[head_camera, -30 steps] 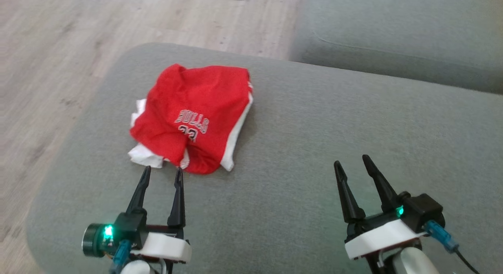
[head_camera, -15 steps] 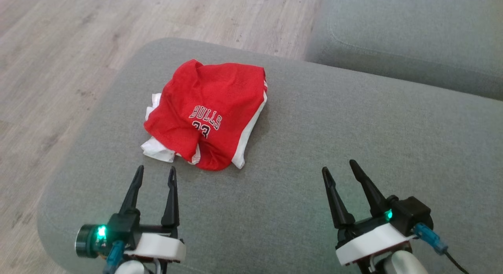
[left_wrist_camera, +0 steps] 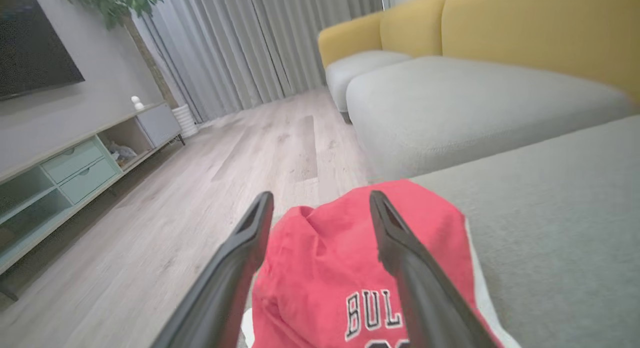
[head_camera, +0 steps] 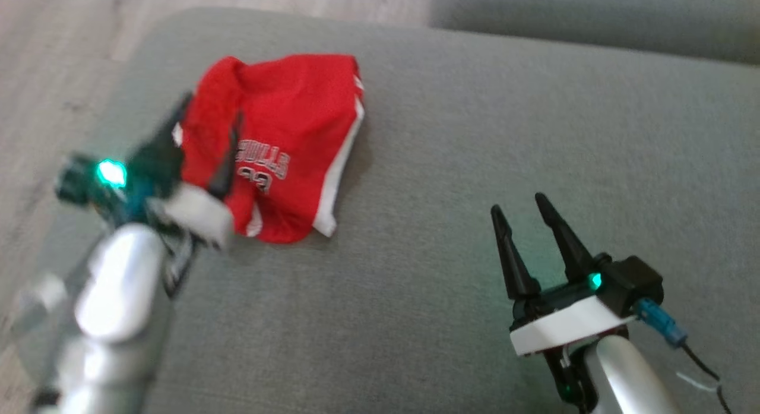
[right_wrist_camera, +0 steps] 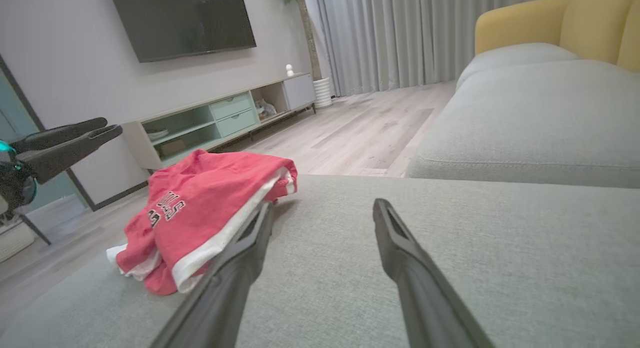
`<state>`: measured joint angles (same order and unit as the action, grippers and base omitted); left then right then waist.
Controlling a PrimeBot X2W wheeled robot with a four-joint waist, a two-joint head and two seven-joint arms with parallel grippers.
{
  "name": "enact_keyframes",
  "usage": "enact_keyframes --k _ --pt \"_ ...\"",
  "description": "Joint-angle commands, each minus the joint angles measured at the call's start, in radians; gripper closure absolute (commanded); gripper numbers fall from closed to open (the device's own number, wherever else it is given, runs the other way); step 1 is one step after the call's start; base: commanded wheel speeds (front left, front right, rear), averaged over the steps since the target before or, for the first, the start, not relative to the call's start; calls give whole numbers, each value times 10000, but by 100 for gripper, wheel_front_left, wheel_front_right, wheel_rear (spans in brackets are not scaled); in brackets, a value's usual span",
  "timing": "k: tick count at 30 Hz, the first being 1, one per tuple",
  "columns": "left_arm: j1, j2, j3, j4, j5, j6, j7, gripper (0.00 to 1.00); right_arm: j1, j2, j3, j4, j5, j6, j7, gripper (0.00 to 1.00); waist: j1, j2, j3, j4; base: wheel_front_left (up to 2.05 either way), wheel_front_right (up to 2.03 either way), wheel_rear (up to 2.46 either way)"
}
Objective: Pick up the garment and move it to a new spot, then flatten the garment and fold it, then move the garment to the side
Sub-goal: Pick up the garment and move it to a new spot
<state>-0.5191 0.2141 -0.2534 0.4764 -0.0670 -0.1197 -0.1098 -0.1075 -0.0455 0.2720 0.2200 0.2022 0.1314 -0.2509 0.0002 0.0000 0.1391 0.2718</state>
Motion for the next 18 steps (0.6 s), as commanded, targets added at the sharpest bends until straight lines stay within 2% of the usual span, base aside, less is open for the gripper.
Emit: enact_keyframes --k 1,4,10,18 --pt "-1028 673 148 255 -59 -52 463 0 -421 -47 181 -400 -36 -7 -109 0 -2 0 561 -520 0 0 0" --pt "-1775 1019 -59 972 -171 -86 1069 0 -572 -47 218 -442 -39 -7 -109 0 -2 0 767 -745 0 0 0" --pt "-3205 1634 -554 2736 -1148 -105 2290 0 -819 -47 328 -547 6 -7 -109 0 -2 0 1207 -1319 0 0 0" --pt "-3978 1982 -824 4424 -2232 -107 2584 0 -970 -47 257 -608 -111 -7 -109 0 -2 0 1504 -1670 0 0 0"
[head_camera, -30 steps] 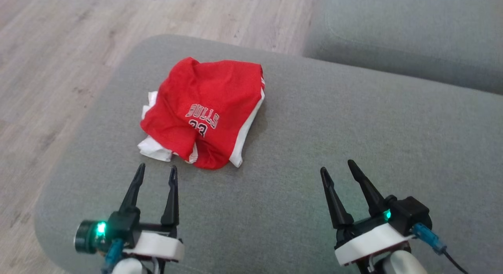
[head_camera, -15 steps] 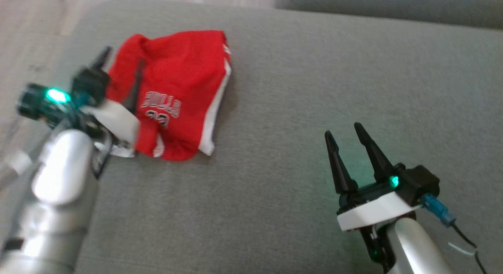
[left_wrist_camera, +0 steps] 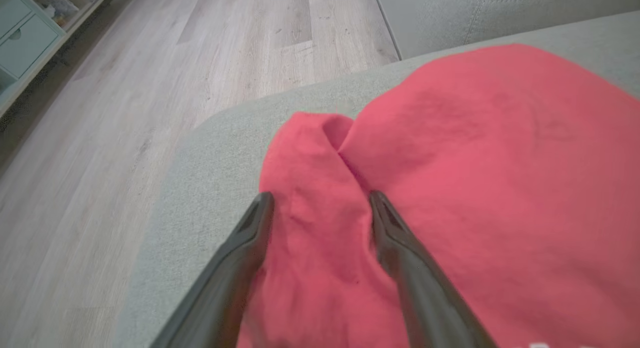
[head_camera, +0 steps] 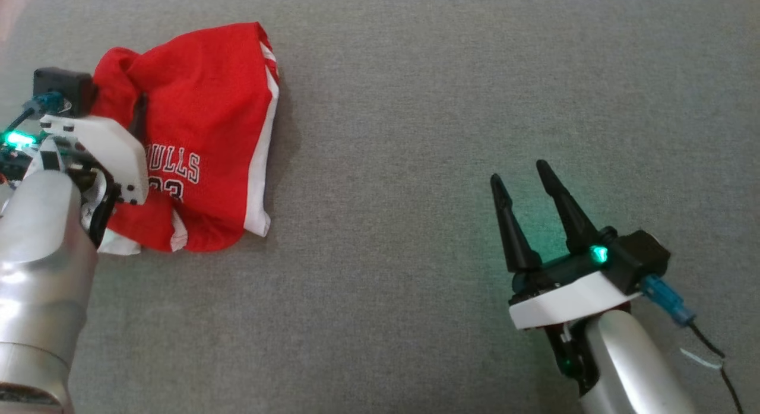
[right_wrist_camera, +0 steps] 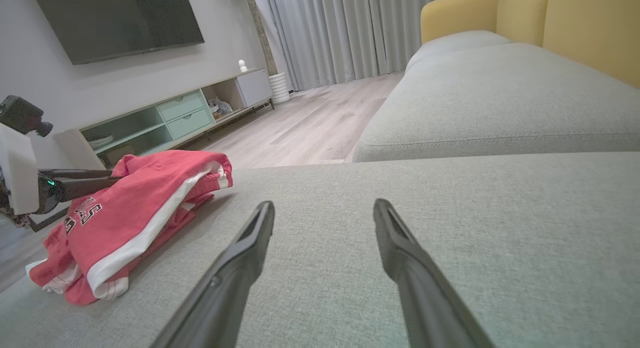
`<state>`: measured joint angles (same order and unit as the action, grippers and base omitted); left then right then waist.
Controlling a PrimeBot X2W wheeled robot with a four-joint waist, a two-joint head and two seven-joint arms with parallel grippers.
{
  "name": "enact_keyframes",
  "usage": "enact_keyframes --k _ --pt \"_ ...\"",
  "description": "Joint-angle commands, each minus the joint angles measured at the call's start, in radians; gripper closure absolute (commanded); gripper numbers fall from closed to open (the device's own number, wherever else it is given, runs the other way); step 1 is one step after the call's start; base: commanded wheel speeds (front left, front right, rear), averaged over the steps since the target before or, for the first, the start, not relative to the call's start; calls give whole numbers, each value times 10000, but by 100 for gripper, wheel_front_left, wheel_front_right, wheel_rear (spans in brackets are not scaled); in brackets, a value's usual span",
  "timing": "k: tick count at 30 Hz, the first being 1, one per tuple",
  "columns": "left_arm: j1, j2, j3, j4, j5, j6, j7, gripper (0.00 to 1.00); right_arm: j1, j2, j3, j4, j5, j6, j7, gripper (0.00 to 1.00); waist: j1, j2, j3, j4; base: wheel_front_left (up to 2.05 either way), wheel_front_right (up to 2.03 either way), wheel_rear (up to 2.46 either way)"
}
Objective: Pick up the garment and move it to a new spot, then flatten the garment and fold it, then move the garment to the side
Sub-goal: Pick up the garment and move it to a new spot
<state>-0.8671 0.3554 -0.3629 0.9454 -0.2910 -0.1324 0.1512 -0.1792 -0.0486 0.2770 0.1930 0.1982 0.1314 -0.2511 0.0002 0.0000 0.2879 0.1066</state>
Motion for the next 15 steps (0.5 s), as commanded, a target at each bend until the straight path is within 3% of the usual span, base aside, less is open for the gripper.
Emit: enact_keyframes --k 1,2,3,10,15 --pt "-533 563 200 -123 -100 19 -47 0 -230 -16 147 -326 42 -7 -107 0 -2 0 12 -33 0 0 0" --pt "-554 528 112 4 -246 19 -50 22 -202 -16 61 -317 245 -7 -107 0 -2 0 -5 -36 0 0 0" --pt "-561 467 -24 86 -381 19 -59 100 -187 -16 -26 -319 371 -7 -107 0 -2 0 -30 -19 0 0 0" --pt "-669 493 -663 29 -1011 18 -1633 100 -214 -16 4 -276 444 -7 -107 0 -2 0 -375 -43 0 0 0" --pt "-889 272 -823 -895 -1585 18 -2847 100 -52 -16 -84 -178 463 -7 -107 0 -2 0 -759 -13 0 0 0"
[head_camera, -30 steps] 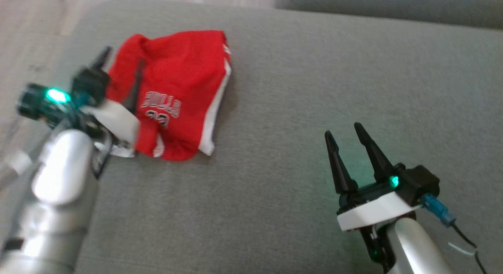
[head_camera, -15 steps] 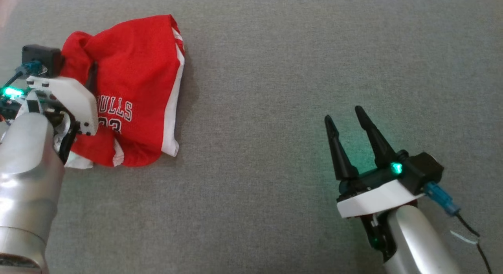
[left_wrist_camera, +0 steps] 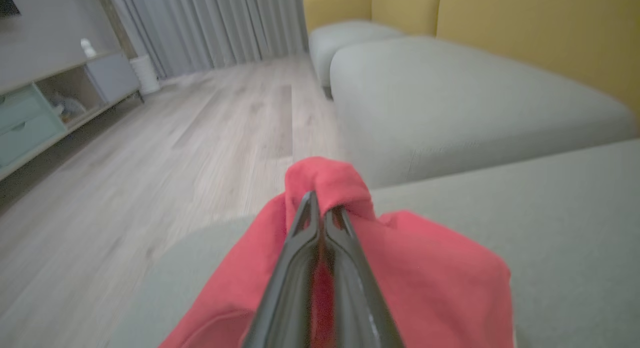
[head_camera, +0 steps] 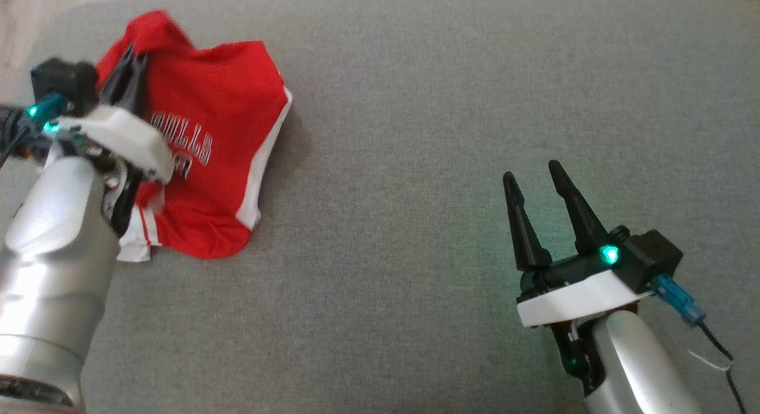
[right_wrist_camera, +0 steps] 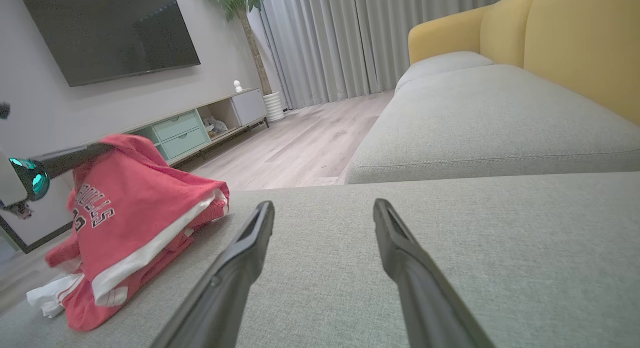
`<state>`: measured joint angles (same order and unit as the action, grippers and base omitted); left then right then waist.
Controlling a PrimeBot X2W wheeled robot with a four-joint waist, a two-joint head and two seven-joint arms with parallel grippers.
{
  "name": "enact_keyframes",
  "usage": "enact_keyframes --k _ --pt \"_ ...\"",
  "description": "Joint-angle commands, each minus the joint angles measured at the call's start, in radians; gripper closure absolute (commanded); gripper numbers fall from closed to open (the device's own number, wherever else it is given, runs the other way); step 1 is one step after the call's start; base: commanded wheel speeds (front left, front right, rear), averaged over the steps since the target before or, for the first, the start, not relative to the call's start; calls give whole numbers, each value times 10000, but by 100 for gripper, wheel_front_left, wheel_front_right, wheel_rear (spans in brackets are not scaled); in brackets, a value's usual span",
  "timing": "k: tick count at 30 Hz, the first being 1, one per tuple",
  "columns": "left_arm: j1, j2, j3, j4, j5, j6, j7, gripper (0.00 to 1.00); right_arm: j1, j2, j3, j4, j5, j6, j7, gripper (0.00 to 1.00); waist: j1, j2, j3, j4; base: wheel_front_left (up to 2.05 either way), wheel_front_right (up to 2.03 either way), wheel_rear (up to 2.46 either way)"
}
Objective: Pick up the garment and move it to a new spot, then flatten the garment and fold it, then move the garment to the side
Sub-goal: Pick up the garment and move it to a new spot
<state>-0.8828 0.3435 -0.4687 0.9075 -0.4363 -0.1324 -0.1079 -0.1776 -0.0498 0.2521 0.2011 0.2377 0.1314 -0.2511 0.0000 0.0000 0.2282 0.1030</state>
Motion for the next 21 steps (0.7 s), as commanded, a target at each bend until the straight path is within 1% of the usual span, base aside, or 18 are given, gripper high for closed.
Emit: enact_keyframes --k 1,4,9,13,14,16,21 --pt "-767 372 165 -792 -239 18 -431 100 -24 -4 134 -236 79 -7 -107 0 0 0 -251 34 0 0 0" --pt "-759 308 -12 -1788 -580 18 -801 100 116 -4 100 -176 146 -7 -107 0 0 0 -591 28 0 0 0" --pt "-487 48 -95 -3647 -964 49 -887 100 302 -4 33 -140 101 -7 -107 0 0 0 -990 -22 0 0 0" --pt "-86 -352 -345 -5019 -1205 166 -379 100 298 -4 -37 -156 33 -7 -107 0 0 0 -1076 -211 0 0 0" --pt "-86 -352 -345 -5019 -1205 166 -379 100 298 -4 -37 -156 33 -7 -107 0 0 0 -1076 -211 0 0 0" --pt "76 -482 -525 -5574 -1232 254 -83 100 266 -4 -65 -192 45 -7 -107 0 0 0 -1070 -383 0 0 0" --pt "335 -717 -964 -6365 -1209 472 595 100 122 -4 -55 -317 143 -7 -107 0 0 0 -927 -974 0 0 0"
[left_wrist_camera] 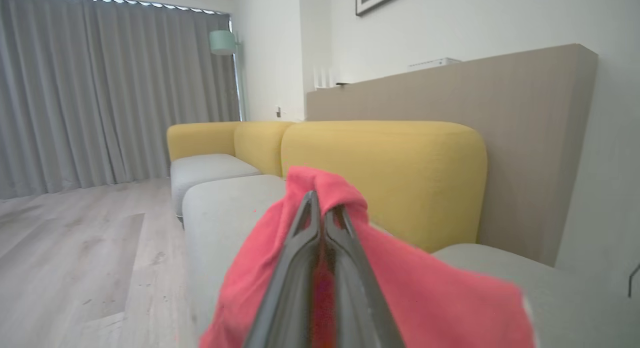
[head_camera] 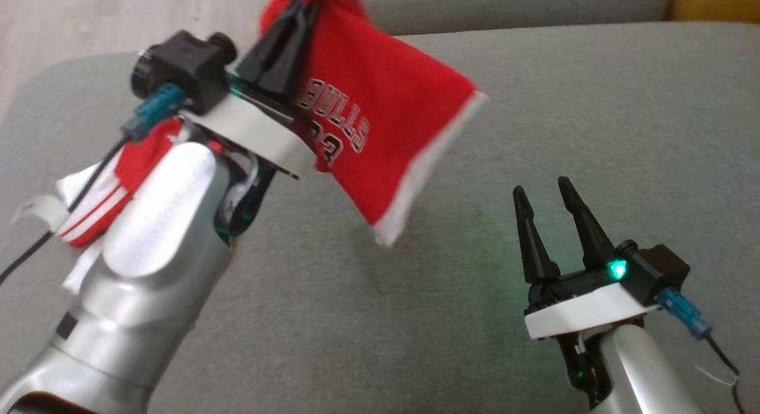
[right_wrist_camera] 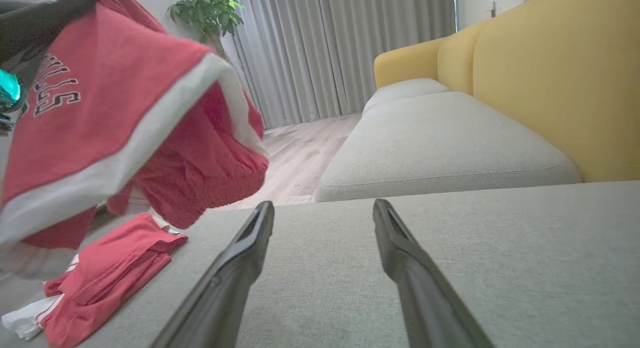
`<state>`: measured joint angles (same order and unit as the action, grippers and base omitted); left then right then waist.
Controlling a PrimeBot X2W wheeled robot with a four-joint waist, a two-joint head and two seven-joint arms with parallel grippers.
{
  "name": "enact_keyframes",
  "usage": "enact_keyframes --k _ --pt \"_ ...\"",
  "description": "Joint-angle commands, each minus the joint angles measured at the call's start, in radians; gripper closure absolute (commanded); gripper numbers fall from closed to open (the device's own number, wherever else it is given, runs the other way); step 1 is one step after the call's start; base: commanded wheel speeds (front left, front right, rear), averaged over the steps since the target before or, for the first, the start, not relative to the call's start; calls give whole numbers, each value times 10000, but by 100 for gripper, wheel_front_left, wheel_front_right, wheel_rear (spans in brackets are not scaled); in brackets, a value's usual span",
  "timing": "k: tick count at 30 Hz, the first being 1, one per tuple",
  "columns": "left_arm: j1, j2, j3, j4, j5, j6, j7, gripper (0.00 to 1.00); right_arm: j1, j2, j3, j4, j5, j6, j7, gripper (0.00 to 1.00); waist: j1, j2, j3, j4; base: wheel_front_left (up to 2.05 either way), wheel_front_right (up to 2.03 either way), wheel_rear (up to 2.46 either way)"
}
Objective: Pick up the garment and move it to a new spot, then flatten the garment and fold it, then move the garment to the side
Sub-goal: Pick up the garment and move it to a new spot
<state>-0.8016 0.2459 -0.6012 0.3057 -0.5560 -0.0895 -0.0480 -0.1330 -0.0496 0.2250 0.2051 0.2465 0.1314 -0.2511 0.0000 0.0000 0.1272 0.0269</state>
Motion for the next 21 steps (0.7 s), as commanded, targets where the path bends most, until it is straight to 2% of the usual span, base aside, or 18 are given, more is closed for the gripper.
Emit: enact_keyframes --k 1,9,15,16,18,21 --pt "-458 236 271 -413 38 86 100 100 -366 -6 223 -386 88 -7 -107 0 0 0 135 -361 0 0 0" --pt "-739 3 -429 -180 434 206 814 100 -805 -6 350 -792 561 -7 -107 0 0 0 854 -1978 0 0 0" --pt "-1430 -262 -759 701 765 88 649 100 -987 -6 516 -1124 984 -7 -107 0 0 0 1283 -3104 0 0 0" --pt "-1576 -333 -791 873 819 60 499 82 -996 -6 526 -1163 1034 -7 -107 0 0 0 1320 -3225 0 0 0" --pt "-1848 -463 -841 1254 952 18 98 0 -989 -6 525 -1216 1083 -7 -107 0 0 0 1355 -3370 0 0 0" --pt "-2140 -559 -588 1976 972 150 -636 0 -937 -6 477 -1250 1110 -7 -107 0 0 0 1322 -3394 0 0 0"
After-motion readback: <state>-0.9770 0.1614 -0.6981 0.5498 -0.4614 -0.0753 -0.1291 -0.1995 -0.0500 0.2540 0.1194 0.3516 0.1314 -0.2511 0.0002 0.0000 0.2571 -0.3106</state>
